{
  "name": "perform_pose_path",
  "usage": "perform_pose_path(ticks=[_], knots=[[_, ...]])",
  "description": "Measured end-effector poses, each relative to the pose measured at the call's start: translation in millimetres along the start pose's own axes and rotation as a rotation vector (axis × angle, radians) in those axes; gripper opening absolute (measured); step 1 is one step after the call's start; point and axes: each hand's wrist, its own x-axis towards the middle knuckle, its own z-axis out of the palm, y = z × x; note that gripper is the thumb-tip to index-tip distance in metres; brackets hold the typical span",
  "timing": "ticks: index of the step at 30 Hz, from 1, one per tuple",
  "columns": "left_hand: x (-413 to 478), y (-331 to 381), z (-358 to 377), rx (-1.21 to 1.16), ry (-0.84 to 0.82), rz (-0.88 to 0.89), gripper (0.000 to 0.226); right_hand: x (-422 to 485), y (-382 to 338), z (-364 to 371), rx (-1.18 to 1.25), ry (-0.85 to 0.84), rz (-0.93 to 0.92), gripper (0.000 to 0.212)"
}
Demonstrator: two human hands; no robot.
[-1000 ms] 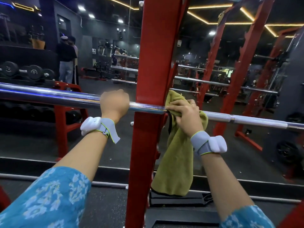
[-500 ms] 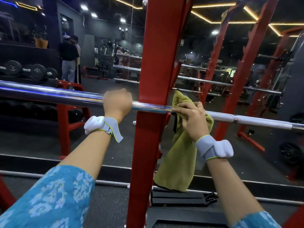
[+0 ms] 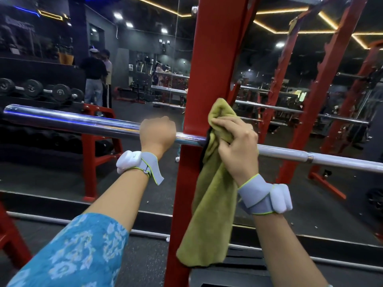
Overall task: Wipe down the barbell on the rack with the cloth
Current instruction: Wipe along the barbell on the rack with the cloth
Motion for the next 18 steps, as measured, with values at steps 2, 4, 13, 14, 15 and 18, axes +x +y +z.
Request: perform_pose_path(ticks=[2,4,13,14,15,18], knots=[[1,2,-2,0.001,-0.015,-0.011,0.049,1,-5,21,0.039,-0.061,0.003,0.039],[1,2,-2,-0.006,-0.008,-0.013,0.048,0,0,46,-0.013,-0.173,0.042,0.035],[0,-2,2,-0.02,0.04,0.011,0.055,-13,-13,97,-0.295,-0.187,-0.084,0.035],[0,-1,1,-0.024,0.038,0.017,0.055,-14,-10,93,-0.29,-0.194,-0.108,0.036],[0,-2,1,-0.027,0.031,0.02,0.057,-16,-6,87,-0.289,-0.193,-0.132,0.037],[0,0,0,-0.032,0.022,0.022,0.059,-20,13,65,-0.345,-0.143,-0.089,0.035]])
